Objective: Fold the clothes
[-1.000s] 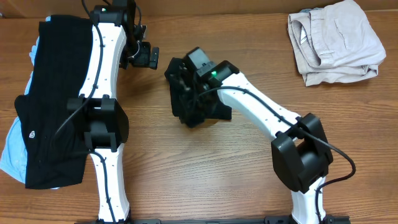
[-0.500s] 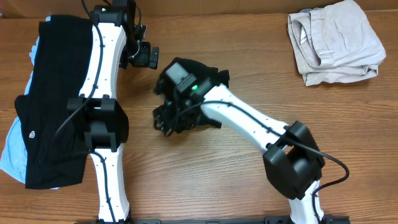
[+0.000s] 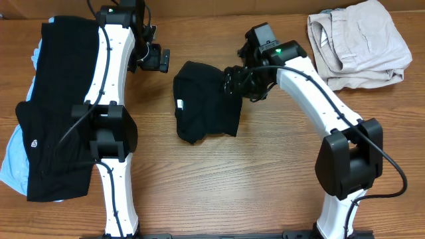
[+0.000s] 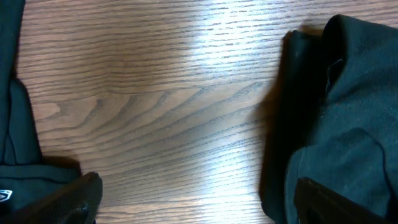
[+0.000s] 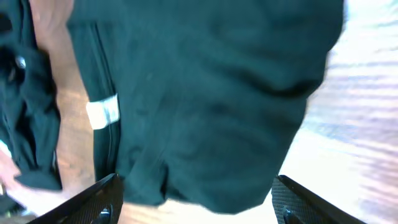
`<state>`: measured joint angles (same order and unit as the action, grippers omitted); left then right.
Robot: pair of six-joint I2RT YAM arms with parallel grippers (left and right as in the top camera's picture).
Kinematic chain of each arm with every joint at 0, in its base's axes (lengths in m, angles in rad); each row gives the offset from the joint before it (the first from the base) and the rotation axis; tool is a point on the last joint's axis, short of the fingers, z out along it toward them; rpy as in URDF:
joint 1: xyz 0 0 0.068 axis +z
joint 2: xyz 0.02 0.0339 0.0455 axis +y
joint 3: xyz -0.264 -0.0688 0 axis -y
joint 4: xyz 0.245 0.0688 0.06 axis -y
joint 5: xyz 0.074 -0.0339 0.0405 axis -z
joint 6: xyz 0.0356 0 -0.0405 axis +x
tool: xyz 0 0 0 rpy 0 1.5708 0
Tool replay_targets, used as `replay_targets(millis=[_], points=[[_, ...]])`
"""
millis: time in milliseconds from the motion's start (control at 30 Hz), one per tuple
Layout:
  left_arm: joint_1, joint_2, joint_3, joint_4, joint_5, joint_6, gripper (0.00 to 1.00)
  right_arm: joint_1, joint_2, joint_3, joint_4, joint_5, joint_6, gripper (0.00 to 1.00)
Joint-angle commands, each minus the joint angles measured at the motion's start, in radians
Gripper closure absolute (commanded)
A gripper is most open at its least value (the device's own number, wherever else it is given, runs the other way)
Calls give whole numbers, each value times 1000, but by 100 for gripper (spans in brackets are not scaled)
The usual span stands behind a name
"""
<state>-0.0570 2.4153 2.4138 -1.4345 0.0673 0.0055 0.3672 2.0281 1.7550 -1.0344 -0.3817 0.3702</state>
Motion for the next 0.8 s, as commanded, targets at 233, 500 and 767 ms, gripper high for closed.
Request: replay_targets(millis=[233,500,767], points=[[-1,-1,-5,-6,3,-2,0,-15,144,-41,40,22,203,16],[-1,-1,-5,-6,3,-2,0,-15,179,-41,64,17,241,67],[-1,-1,-5,-5,2,-2,0,-40,185,-41,58,53,120,87]])
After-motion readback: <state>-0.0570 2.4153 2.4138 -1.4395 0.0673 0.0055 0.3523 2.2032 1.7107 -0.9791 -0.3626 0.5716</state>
